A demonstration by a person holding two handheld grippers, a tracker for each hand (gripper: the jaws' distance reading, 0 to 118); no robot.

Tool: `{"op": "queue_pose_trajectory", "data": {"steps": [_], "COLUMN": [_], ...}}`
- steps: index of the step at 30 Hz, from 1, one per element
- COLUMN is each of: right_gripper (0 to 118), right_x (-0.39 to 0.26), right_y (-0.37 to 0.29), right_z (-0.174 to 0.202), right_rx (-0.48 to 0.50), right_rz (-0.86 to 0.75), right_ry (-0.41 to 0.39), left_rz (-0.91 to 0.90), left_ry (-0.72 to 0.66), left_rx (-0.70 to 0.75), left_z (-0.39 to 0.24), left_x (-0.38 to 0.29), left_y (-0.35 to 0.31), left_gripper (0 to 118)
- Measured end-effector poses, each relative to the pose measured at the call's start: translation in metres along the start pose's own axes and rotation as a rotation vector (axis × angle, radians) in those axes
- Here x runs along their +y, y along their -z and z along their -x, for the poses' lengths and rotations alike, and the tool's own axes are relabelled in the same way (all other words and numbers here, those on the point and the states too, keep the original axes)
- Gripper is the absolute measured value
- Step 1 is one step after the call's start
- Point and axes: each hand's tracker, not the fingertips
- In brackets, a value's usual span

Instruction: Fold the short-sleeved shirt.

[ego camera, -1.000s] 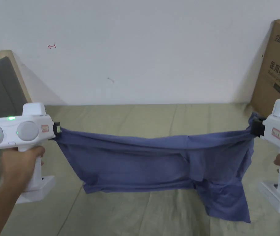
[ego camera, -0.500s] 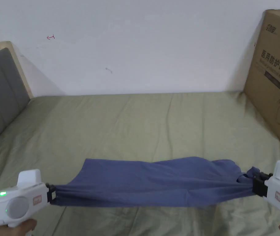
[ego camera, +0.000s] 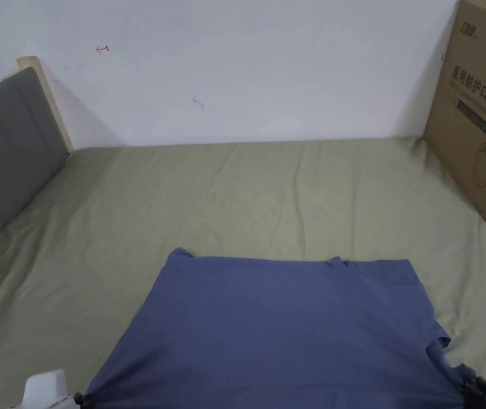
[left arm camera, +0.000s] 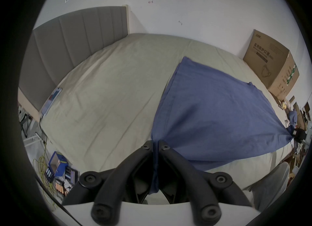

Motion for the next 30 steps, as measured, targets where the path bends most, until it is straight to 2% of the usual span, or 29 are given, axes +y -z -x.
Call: {"op": "queue_pose_trajectory", "data": {"steps": [2,10,17,18,19,20,21,22,23,30], "right_gripper": [8,8,11,18,33,61,80,94,98,98], "right_x": [-0.017,-0.050,-0.047,-0.044,-0.039,-0.031,-0.024,-0.017,-0.006,0.062], "right_y": [0.007,0.056,0.053,0.047,0.041,0.032,0.025,0.021,0.012,-0.074], "right_z": [-0.006,-0.007,-0.002,0.000,0.002,0.005,0.004,0.003,0.005,0.043], "right_rx": [-0.015,-0.103,-0.110,-0.100,-0.098,-0.094,-0.086,-0.077,-0.066,-0.030], "right_rz": [0.037,0.251,0.251,0.246,0.226,0.179,0.132,0.089,0.041,-0.341], "right_ry": [0.018,-0.017,-0.001,0.003,0.003,-0.003,-0.008,-0.009,-0.010,-0.036], "left_rz": [0.024,0.133,0.163,0.164,0.150,0.132,0.100,0.069,0.012,-0.385], "left_ry": [-0.001,0.028,0.056,0.055,0.041,0.020,-0.005,-0.026,-0.044,-0.008], "left_rx": [0.005,0.061,0.083,0.075,0.063,0.047,0.020,0.003,-0.012,-0.084], "left_z": [0.004,-0.002,-0.009,-0.009,-0.009,-0.017,-0.018,-0.020,-0.023,-0.048], "left_x": [-0.014,-0.031,-0.032,-0.028,-0.024,-0.021,-0.015,-0.009,0.000,0.067], "left_y": [0.003,0.030,0.030,0.027,0.021,0.008,0.000,-0.008,-0.017,-0.074], "left_gripper": [2,2,5,19,37,63,93,108,113,113]}}
